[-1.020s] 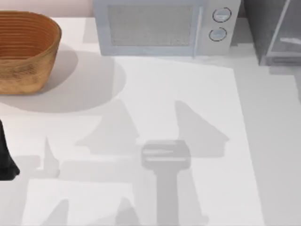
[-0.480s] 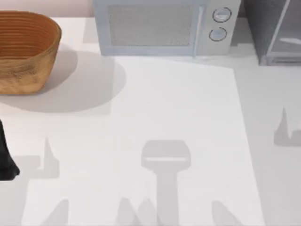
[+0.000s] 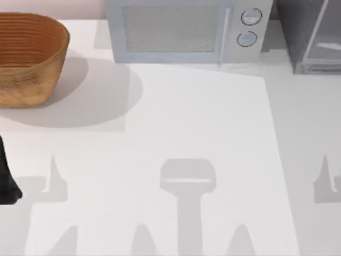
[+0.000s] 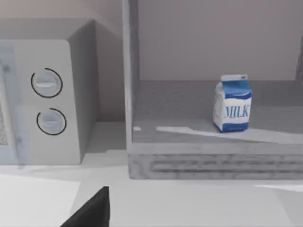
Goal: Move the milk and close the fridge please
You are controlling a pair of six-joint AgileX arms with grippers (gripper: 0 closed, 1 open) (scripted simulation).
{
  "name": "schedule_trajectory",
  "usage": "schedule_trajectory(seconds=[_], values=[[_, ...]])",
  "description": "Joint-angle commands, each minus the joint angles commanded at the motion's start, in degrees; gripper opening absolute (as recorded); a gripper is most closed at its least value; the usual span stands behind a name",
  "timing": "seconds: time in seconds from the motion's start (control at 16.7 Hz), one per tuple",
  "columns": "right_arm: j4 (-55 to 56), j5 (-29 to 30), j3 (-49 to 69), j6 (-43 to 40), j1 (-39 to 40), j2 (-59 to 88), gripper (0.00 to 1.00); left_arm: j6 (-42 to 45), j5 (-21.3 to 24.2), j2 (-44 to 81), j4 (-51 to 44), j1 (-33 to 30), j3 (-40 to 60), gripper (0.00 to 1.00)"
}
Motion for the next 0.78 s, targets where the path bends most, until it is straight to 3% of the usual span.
schedule_trajectory(seconds=[0.48,0.78], values=[[-1.39,-0.14,1.22,0.05,-0.07,-1.08,1.00,0.00,0.00,0.00,0.00,0.00,0.00,1.00],[-13.67,-0.42,8.65,-0.19,0.30,-9.88,1.00,0.00,0.00,0.00,0.00,0.00,0.00,1.00]])
